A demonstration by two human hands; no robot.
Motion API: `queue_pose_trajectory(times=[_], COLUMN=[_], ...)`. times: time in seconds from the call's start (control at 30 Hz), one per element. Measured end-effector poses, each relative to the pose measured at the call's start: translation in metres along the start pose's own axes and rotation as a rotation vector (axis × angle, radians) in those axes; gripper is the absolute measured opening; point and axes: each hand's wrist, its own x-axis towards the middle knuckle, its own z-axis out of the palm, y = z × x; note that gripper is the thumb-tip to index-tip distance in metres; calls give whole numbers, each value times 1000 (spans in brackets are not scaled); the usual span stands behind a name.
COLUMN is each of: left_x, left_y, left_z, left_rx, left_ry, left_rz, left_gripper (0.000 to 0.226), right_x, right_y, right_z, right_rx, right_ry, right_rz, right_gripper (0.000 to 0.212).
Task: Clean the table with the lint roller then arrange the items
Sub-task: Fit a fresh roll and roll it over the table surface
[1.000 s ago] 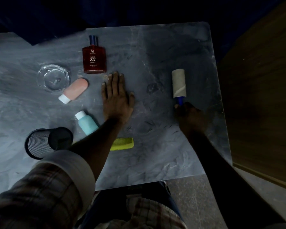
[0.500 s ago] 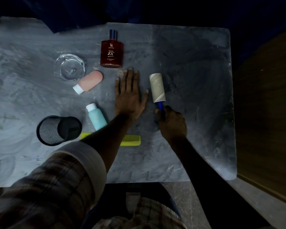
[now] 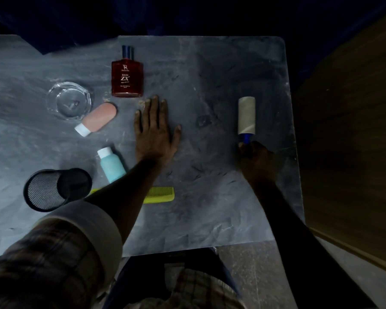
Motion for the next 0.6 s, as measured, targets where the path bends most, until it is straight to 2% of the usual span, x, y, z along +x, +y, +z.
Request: queue_pose_trajectory(times=[0.1, 0.27, 0.37, 0.47, 0.6], left_x=[1, 2, 3, 3, 3], left_y=[1, 2, 2, 3, 5], left_z=[4, 7, 7, 6, 4], left_rx=[8, 15, 23, 29, 24], left_ry=[10, 13, 1, -11, -17], left_rz=[2, 7, 4, 2, 11], left_gripper=[79, 80, 81, 82, 83], right_x=[13, 27, 36, 40, 40], right_y=[25, 63, 75, 81, 77], right_z=[-13, -29, -32, -36, -36], right_rx=[43, 24, -60, -17, -102], right_ry=[-20, -11, 11, 5, -41], right_rz=[131, 162, 271, 359, 282], right_gripper=[40, 36, 43, 46, 39])
